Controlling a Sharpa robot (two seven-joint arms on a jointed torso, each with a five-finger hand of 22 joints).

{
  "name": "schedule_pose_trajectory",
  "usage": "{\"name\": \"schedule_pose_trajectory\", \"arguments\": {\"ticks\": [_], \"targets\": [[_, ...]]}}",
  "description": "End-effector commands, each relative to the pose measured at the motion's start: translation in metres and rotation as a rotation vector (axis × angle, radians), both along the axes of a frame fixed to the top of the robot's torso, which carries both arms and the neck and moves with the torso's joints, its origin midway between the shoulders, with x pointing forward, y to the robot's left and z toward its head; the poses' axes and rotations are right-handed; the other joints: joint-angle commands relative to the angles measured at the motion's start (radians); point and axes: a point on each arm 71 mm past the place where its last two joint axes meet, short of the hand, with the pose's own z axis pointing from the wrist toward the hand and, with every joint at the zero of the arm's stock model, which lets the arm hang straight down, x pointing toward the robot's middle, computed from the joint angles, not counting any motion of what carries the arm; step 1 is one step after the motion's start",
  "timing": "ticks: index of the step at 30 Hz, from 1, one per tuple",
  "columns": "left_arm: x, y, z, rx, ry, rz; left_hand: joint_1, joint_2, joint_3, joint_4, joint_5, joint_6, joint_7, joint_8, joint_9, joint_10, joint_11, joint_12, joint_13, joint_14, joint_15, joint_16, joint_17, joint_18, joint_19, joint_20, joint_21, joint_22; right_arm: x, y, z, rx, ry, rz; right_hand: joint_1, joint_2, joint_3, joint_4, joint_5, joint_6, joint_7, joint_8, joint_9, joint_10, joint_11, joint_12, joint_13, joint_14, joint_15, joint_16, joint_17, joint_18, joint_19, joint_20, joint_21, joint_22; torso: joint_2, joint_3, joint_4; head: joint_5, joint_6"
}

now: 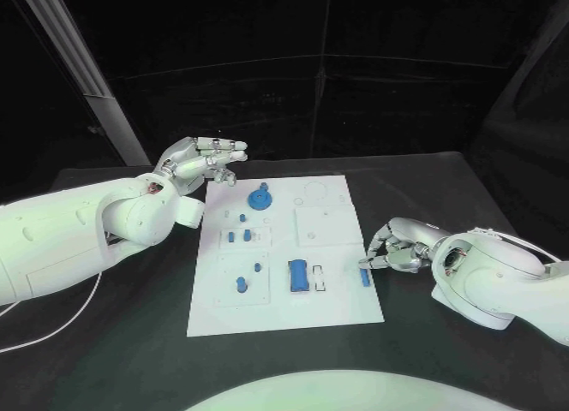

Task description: Assemble the parts on the task board

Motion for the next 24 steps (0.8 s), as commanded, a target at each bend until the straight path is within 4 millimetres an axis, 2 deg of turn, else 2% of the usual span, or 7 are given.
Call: {"name": "schedule_pose_trajectory", "arguments": {"ticks": [1,4,7,14,19,22,24], "targets": [[-0.001,-0.002,0.000,-0.011,-0.002,-0.014,0.001,0.006,-0.002,-0.004,0.007,-0.007,0.001,0.006,0.000,-0.008,-0.001,0.003,0.000,-0.005,0.000,0.001,0.000,0.006,-0.002,0.005,-0.007,-0.001,0.000,0.000,-0.003,-0.135,0.010,0.073,-0.016,-0.010,-0.012,0.012,-0.012,0.011,-0.002,-0.009,-0.002,-0.012,-0.002,-0.020,-0.013,-0.008,-0.004,-0.014,-0.021,0.001,-0.008,0.001,-0.009,-0.008,0.001,0.0024,-0.0027,0.000,-0.001],[-0.001,-0.002,0.000,-0.010,0.000,-0.014,0.001,0.006,-0.002,-0.004,0.007,-0.007,0.001,0.006,0.000,-0.008,-0.001,0.003,0.000,-0.005,0.000,0.001,0.000,0.006,-0.002,0.005,-0.007,-0.001,0.001,0.001,-0.005,-0.160,0.020,0.081,-0.024,-0.013,-0.021,0.024,-0.018,0.018,-0.003,-0.012,-0.002,-0.015,-0.003,-0.030,-0.020,-0.010,-0.005,-0.022,-0.032,0.002,-0.010,0.000,-0.013,-0.015,0.001,0.0025,-0.0020,0.002,-0.003],[-0.001,-0.002,0.000,-0.010,0.001,-0.015,0.001,0.006,-0.002,-0.004,0.007,-0.007,0.001,0.006,0.000,-0.008,-0.001,0.003,0.000,-0.005,0.000,0.001,0.000,0.006,-0.002,0.005,-0.007,-0.001,0.002,0.003,-0.007,-0.179,0.031,0.091,-0.025,-0.014,-0.023,0.027,-0.020,0.020,-0.004,-0.012,-0.002,-0.015,-0.004,-0.032,-0.021,-0.010,-0.005,-0.024,-0.035,0.002,-0.011,0.000,-0.014,-0.016,0.002,0.0018,0.0000,-0.001,-0.005],[-0.001,-0.001,-0.001,-0.009,0.002,-0.014,0.001,0.006,-0.002,-0.004,0.007,-0.007,0.001,0.006,0.000,-0.008,-0.001,0.003,0.000,-0.005,0.000,0.001,0.000,0.006,-0.002,0.005,-0.007,-0.001,0.005,0.010,-0.010,-0.199,0.038,0.110,-0.014,-0.013,-0.024,0.027,-0.022,0.030,-0.007,-0.012,0.001,-0.014,-0.007,-0.034,-0.021,-0.009,-0.007,-0.027,-0.036,0.003,-0.011,-0.002,-0.015,-0.017,0.001,0.0005,-0.0008,0.002,-0.010],[-0.001,-0.001,-0.001,-0.008,0.002,-0.015,0.001,0.006,-0.002,-0.004,0.007,-0.007,0.001,0.006,0.000,-0.008,-0.001,0.003,0.000,-0.005,0.000,0.001,0.000,0.006,-0.002,0.005,-0.007,-0.001,0.007,0.015,-0.011,-0.209,0.021,0.120,0.017,-0.010,-0.019,0.017,-0.014,0.035,-0.008,-0.018,0.002,-0.013,-0.008,-0.037,-0.022,-0.008,-0.009,-0.031,-0.037,0.003,-0.011,-0.004,-0.017,-0.018,0.001,0.0002,-0.0010,0.002,-0.013],[-0.001,-0.001,-0.001,-0.008,0.003,-0.015,0.001,0.006,-0.002,-0.004,0.007,-0.007,0.001,0.006,0.000,-0.008,-0.001,0.003,0.000,-0.005,0.000,0.001,0.000,0.006,-0.002,0.005,-0.007,-0.001,0.008,0.017,-0.011,-0.216,0.014,0.127,0.056,-0.001,-0.005,-0.003,-0.002,0.039,-0.010,-0.021,0.002,-0.014,-0.011,-0.040,-0.023,-0.007,-0.011,-0.033,-0.039,0.003,-0.011,-0.006,-0.018,-0.019,0.001,-0.0002,-0.0008,0.002,-0.016],[-0.001,-0.001,-0.001,-0.008,0.004,-0.015,0.001,0.006,-0.002,-0.004,0.007,-0.007,0.001,0.006,0.000,-0.008,-0.001,0.003,0.000,-0.005,0.000,0.001,0.000,0.006,-0.002,0.005,-0.007,-0.001,0.009,0.020,-0.011,-0.224,0.007,0.134,0.078,0.004,0.005,-0.015,-0.008,0.041,-0.011,-0.024,0.002,-0.015,-0.012,-0.043,-0.024,-0.007,-0.012,-0.034,-0.040,0.003,-0.010,-0.007,-0.019,-0.019,0.001,-0.0002,-0.0001,0.004,-0.016]]}}
